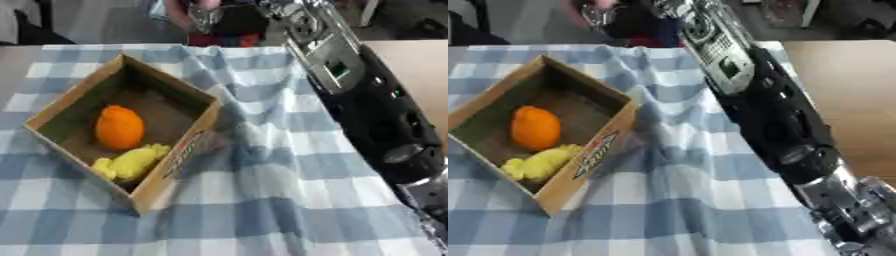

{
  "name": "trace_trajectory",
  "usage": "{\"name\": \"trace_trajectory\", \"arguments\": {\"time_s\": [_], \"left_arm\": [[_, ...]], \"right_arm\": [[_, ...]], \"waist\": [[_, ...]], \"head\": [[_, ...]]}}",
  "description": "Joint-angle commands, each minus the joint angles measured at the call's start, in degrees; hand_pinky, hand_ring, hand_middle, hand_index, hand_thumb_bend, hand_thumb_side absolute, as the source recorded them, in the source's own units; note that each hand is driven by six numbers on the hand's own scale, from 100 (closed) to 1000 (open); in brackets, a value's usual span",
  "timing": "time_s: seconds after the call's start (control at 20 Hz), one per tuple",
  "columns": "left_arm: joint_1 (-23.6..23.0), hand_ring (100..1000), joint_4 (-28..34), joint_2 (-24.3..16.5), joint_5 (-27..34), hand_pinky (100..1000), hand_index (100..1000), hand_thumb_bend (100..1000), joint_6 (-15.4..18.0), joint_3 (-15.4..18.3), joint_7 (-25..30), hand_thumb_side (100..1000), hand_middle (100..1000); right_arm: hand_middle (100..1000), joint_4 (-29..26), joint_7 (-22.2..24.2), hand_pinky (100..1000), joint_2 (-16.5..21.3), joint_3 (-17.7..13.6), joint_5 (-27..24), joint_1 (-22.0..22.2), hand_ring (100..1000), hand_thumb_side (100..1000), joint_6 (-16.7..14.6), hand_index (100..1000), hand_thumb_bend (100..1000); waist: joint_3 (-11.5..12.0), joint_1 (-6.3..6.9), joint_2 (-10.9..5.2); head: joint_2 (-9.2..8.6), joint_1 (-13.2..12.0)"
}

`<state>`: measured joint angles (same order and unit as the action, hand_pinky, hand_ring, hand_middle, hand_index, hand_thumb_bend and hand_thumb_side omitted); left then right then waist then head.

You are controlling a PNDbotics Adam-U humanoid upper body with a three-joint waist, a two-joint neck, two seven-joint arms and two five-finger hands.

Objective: Pick up objects on the table and place them in the box.

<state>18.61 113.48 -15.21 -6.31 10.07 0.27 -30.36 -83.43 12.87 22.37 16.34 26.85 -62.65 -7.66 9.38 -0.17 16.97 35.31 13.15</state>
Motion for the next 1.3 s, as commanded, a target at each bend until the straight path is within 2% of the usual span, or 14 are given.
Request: {"name": "trace_trajectory", "arguments": {"time_s": [0.05,0.3,0.7,0.75,0.85,0.95,1.1,1.3], "left_arm": [[0.30,741,1.12,-1.50,0.14,300,805,100,0.06,0.57,-0.25,671,635],[0.46,741,1.12,-1.57,0.26,300,805,100,0.07,0.41,-0.13,669,635],[0.85,741,1.12,-1.91,0.60,300,805,100,0.53,0.31,-0.14,663,635],[0.89,741,1.12,-1.94,0.64,300,805,100,0.61,0.32,-0.15,663,635],[0.95,741,1.12,-1.94,0.71,300,805,100,0.68,0.33,-0.17,663,635],[0.97,741,1.12,-1.95,0.74,300,805,100,0.68,0.33,-0.15,663,635],[0.93,741,1.12,-2.02,0.71,299,805,100,0.63,0.34,-0.12,663,635],[0.87,742,1.12,-2.00,0.65,299,805,100,0.57,0.35,-0.12,664,635]], "right_arm": [[213,-2.06,1.06,224,-2.11,0.70,1.38,-1.66,241,450,0.70,479,100],[219,0.02,2.47,226,-6.70,2.40,5.59,-2.00,246,456,-0.67,481,100],[229,6.24,1.88,224,-12.39,3.85,12.83,-0.57,254,476,-3.19,478,100],[234,7.08,1.63,225,-12.90,4.02,14.78,-0.22,258,479,-3.47,479,100],[239,8.79,-0.04,228,-14.73,4.04,23.57,0.85,263,465,-4.90,482,100],[245,10.40,-1.84,231,-15.87,4.18,29.41,1.58,268,491,-6.64,485,100],[257,12.35,-3.76,240,-16.38,4.77,34.77,2.11,280,502,-8.90,491,100],[271,14.51,-5.54,258,-16.51,5.11,39.52,2.79,297,504,-10.75,495,100]], "waist": [[0.12,0.04,-1.41],[0.40,-0.18,-1.71],[0.86,-0.28,-2.13],[0.89,-0.28,-2.13],[0.87,-0.28,-2.09],[0.76,-0.31,-2.09],[0.59,-0.34,-2.11],[0.54,-0.34,-2.06]], "head": [[0.66,0.52],[0.70,1.17],[0.36,1.66],[0.29,1.70],[0.21,1.68],[0.23,1.59],[0.25,1.47],[0.16,1.36]]}}
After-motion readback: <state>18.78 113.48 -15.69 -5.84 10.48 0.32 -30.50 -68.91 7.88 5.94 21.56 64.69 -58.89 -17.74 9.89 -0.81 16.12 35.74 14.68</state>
